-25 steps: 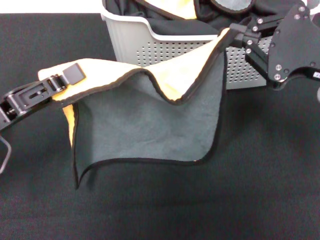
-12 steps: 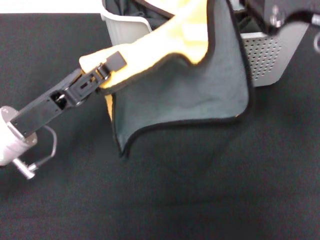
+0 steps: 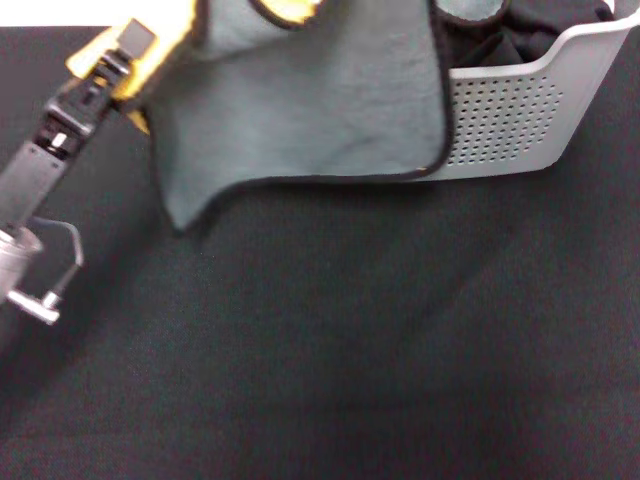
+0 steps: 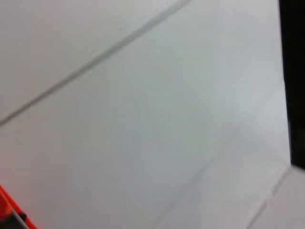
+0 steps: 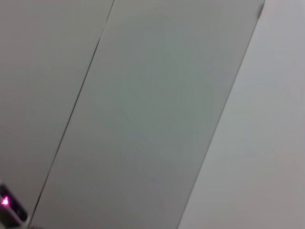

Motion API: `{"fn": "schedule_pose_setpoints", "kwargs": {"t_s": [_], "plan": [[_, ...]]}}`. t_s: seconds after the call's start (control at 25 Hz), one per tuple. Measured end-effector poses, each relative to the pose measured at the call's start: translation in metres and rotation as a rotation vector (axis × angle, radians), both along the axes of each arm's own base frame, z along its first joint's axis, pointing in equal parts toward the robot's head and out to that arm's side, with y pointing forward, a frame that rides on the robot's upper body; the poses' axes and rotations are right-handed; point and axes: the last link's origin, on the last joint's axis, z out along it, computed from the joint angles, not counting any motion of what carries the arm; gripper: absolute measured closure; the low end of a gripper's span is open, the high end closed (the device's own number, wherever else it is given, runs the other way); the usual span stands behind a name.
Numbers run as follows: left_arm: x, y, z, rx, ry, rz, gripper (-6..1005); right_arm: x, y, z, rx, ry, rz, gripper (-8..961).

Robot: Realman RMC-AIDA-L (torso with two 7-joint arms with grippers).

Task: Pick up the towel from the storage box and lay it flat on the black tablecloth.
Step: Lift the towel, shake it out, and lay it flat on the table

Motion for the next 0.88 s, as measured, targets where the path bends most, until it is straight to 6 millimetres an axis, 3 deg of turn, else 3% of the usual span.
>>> {"fn": "schedule_pose_setpoints", "kwargs": {"t_s": [0.36,0.88], "plan": [[0.001,0.019,0.023,-0.127,-0.120,-0.008,836,0.023,-0.003,-0.015,-0.080,-0.067,-0.032,944],[0.001,0.022,0.027,-0.250,-0.226,0.005,836,0.041,0.006,-0.023,-0.101,-0.065,-0.103,945]]}}
